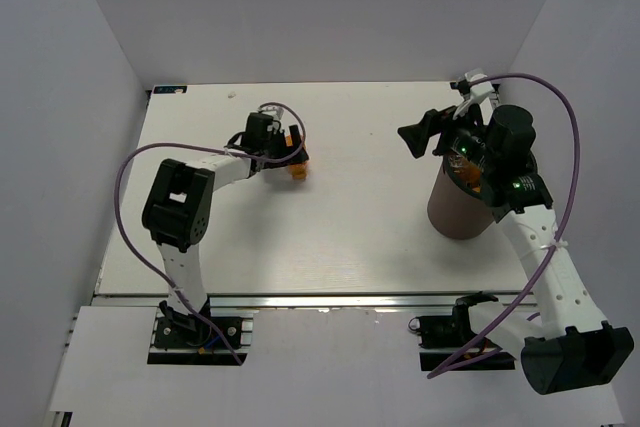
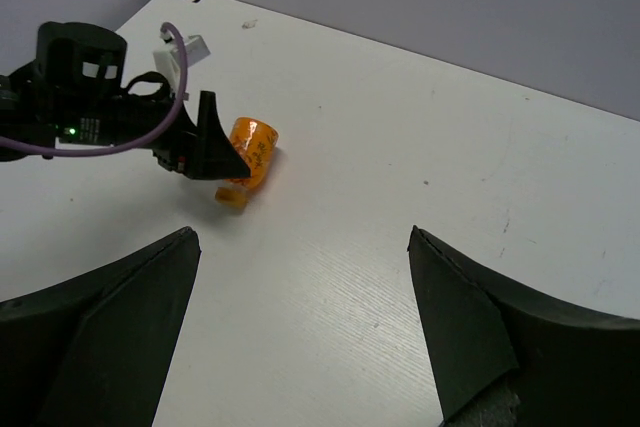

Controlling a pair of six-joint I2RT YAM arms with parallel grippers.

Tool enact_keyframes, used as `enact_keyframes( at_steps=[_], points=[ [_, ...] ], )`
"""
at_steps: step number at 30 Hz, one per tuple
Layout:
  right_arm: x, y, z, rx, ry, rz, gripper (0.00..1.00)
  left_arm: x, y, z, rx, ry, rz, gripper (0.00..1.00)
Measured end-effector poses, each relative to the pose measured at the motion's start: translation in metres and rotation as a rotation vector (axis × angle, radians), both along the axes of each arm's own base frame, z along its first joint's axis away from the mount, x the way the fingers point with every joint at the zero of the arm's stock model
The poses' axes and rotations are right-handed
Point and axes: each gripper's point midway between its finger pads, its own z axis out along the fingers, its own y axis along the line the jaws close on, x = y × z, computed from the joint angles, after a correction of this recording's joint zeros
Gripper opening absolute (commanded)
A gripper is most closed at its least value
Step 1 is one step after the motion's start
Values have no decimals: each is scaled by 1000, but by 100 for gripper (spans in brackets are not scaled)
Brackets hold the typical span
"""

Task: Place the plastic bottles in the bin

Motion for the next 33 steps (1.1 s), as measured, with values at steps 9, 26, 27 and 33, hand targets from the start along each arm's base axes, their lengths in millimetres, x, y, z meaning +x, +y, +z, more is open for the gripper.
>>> enact_keyframes(
  at_steps=[9, 26, 27, 33],
  points=[
    [3, 2, -10, 18, 8, 0, 89, -4, -15, -26, 96, 25, -27, 80],
    [12, 8, -33, 58, 86, 0, 89, 6, -10, -29, 197, -1, -14, 24],
    [12, 10, -33, 66, 88, 7, 89, 2, -10, -29, 199, -2, -27, 22],
    [5, 26, -36, 113, 108, 67, 89, -37, -18, -19, 218, -51, -155, 20]
  ],
)
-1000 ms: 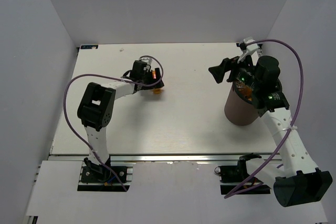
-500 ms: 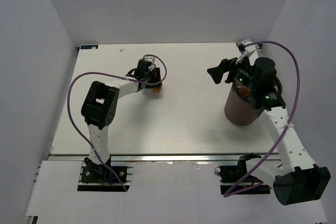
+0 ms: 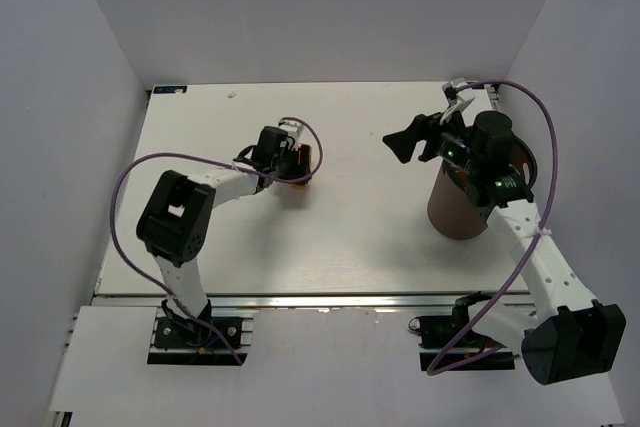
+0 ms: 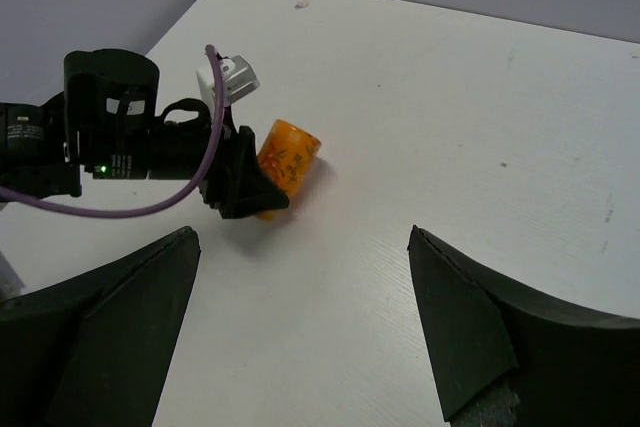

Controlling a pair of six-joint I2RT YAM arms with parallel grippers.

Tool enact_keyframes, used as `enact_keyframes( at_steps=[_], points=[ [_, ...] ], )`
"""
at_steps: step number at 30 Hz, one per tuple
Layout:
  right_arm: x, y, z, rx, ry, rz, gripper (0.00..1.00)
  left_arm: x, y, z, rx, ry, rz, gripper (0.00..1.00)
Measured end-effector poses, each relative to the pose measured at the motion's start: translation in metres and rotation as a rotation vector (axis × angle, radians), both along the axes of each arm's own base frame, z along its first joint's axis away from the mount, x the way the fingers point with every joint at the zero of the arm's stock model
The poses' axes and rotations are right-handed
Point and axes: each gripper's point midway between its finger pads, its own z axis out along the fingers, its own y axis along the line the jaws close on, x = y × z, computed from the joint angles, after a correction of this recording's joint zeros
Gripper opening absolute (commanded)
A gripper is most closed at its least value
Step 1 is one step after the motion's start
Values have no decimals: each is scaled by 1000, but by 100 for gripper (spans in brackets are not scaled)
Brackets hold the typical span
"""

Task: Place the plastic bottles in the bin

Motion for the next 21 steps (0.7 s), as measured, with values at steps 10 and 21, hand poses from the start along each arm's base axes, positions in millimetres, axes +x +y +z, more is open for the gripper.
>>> enact_keyframes(
  at_steps=[10, 21],
  points=[
    [-13, 30, -14, 69, 72, 116, 89, -84, -55, 111, -216, -290, -381, 17],
    [-57, 94, -25, 83, 103, 385, 89, -125, -67, 163, -355, -428, -552, 16]
  ],
)
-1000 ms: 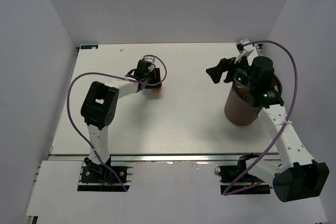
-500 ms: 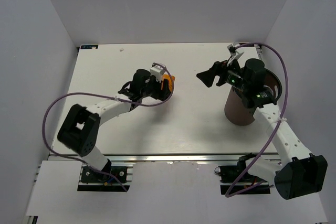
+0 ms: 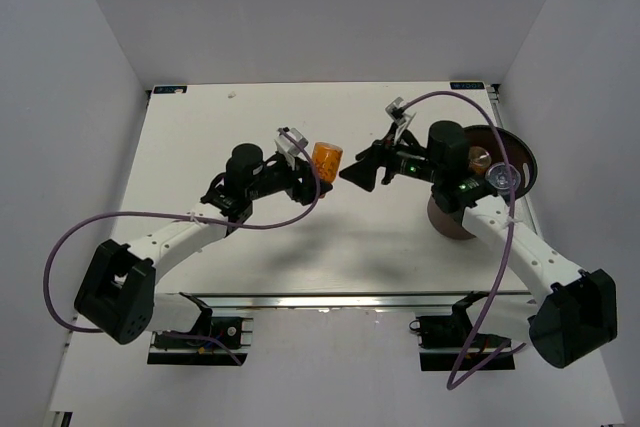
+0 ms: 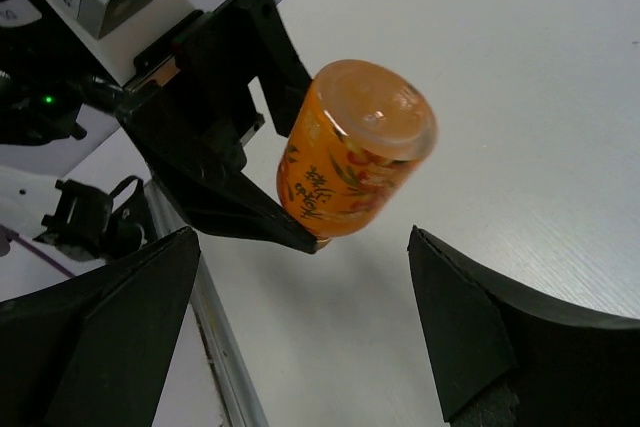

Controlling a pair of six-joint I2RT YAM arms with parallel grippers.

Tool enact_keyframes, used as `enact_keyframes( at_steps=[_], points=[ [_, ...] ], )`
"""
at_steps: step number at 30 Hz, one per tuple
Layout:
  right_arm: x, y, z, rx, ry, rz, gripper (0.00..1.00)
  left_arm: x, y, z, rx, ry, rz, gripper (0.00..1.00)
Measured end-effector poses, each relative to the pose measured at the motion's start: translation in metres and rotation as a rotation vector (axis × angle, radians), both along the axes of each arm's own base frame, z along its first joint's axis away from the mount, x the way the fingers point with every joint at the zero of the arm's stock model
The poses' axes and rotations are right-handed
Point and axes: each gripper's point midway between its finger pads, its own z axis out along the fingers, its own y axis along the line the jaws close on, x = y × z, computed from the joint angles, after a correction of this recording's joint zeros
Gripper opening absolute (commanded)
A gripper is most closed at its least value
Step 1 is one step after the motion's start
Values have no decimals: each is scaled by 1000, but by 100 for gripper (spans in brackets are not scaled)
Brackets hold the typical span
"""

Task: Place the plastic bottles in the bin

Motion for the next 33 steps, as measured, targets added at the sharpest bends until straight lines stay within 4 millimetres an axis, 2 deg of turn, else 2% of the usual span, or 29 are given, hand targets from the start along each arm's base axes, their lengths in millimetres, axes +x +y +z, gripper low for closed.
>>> enact_keyframes(
  at_steps=[3, 7, 16, 24, 27, 28, 30, 31, 32, 33],
  points=[
    [-9, 15, -10, -19, 14, 52, 89, -6, 0, 0, -6, 3, -20, 16],
    [-10, 23, -18, -30, 30, 66, 89, -13, -1, 6, -22, -9, -45, 15],
    [-10, 39, -25, -28, 47, 61, 89, -29, -5, 31, -94, -52, -107, 16],
    [-12, 59, -23, -6, 41, 86, 89, -39, -10, 30, -108, -30, -149, 16],
    [-11, 63, -21, 10, 44, 82, 82, -41, -10, 31, -110, -26, -159, 16],
    [-11, 64, -20, 17, 45, 78, 70, -42, -11, 31, -111, -26, -161, 17],
    [-9, 64, -17, 28, 41, 70, 59, -42, -11, 31, -113, -26, -163, 23],
    [-9, 64, -16, 32, 46, 64, 45, -42, -11, 32, -115, -31, -164, 34],
    [-8, 64, -16, 33, 49, 58, 39, -42, -11, 33, -116, -33, -163, 50],
    [-7, 63, -15, 34, 52, 50, 33, -41, -11, 33, -116, -33, -162, 73]
  ],
)
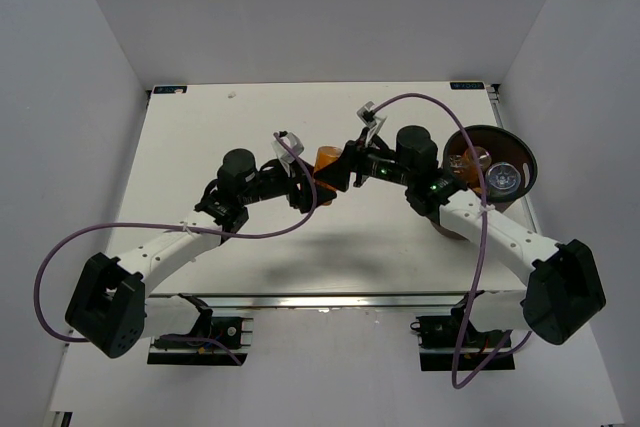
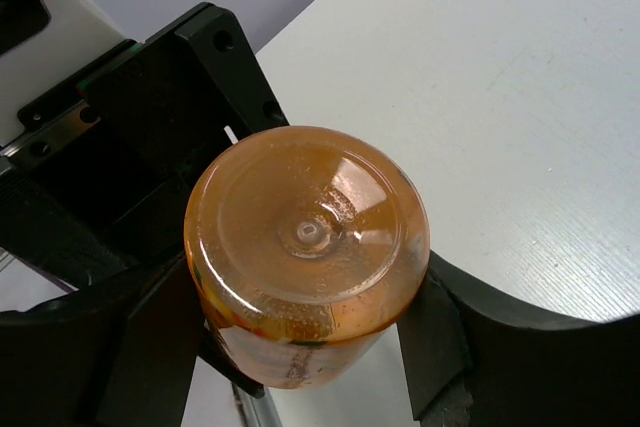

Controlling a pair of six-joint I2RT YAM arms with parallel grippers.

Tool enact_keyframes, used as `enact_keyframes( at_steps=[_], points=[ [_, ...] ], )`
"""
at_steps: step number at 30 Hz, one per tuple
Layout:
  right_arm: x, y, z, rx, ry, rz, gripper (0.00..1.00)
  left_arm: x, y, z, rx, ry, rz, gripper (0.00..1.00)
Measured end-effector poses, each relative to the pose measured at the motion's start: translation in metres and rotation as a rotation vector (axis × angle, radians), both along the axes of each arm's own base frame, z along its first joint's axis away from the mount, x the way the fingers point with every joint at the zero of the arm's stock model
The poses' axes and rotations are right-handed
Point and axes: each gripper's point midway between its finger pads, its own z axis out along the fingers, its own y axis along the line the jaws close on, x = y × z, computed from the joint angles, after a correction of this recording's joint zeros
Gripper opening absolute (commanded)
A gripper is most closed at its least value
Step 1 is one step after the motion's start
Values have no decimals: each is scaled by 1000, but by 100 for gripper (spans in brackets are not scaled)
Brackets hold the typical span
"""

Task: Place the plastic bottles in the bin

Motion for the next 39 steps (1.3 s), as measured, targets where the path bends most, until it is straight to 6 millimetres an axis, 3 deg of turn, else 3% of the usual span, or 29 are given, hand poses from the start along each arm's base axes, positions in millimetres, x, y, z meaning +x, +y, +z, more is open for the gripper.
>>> enact_keyframes(
  at_steps=[1, 7, 12, 16, 19, 21, 26, 30, 32, 35, 36, 37, 39],
  points=[
    [0, 0, 1, -2, -1, -6, 26, 0, 0, 0, 0, 1, 0, 98],
    [18, -26, 10, -48, -45, -189, 20, 3, 6, 2, 9, 14, 56, 98],
    [55, -79, 51, -107, -157, -460, 21, 26, 23, 3, 33, 58, 239, 98],
    [93, -176, 112, -168, -269, -842, 20, 60, 43, 8, 54, 121, 461, 98],
    [97, -246, 143, -203, -303, -1103, 20, 89, 61, 12, 58, 179, 605, 98],
    [90, -277, 147, -240, -304, -1221, 20, 111, 80, 5, 63, 220, 701, 98],
    [78, -323, 122, -364, -245, -1377, 28, 150, 149, -50, 119, 413, 940, 98],
    [78, -342, 81, -476, -163, -1425, 34, 158, 196, -84, 148, 539, 1083, 98],
    [79, -347, 60, -534, -116, -1424, 41, 158, 202, -88, 147, 562, 1107, 98],
    [82, -348, 38, -585, -62, -1408, 66, 158, 202, -87, 137, 569, 1111, 98],
    [82, -347, 34, -593, -48, -1403, 81, 158, 202, -87, 135, 570, 1111, 98],
    [82, -346, 32, -592, -40, -1399, 88, 158, 202, -87, 135, 571, 1112, 98],
    [81, -345, 30, -587, -36, -1389, 89, 158, 202, -87, 132, 572, 1112, 98]
  ],
)
